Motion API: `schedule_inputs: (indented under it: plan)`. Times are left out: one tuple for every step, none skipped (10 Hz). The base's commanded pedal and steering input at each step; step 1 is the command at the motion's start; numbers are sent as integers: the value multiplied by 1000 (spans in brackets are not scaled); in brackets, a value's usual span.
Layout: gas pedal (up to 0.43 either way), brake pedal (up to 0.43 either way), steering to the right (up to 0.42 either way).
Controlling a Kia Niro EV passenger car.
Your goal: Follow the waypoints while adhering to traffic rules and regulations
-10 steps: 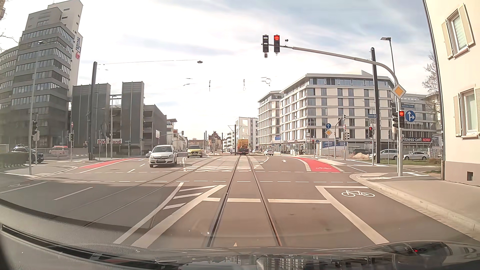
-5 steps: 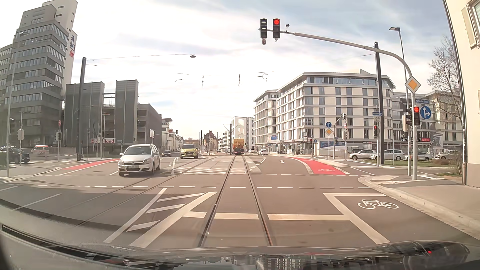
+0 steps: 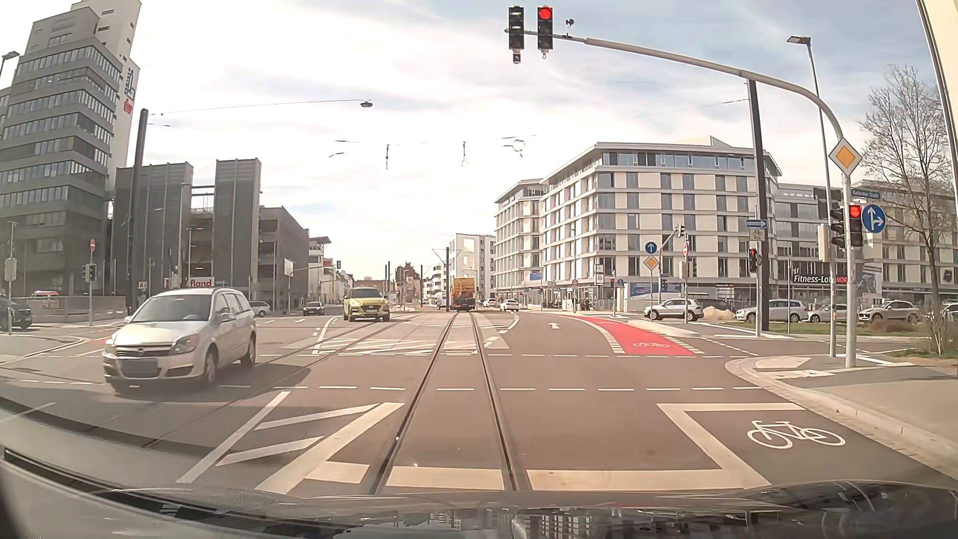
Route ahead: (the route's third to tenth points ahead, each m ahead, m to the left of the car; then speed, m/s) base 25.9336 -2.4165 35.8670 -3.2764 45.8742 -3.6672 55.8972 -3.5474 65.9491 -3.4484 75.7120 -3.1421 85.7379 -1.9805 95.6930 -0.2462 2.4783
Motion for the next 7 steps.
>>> schedule_inputs:
  plan:
    - [0, 232, 74]
    - [0, 232, 75]
    - [0, 220, 75]
    - [0, 213, 75]
    - [0, 189, 75]
    - [0, 189, 72]
    - [0, 189, 70]
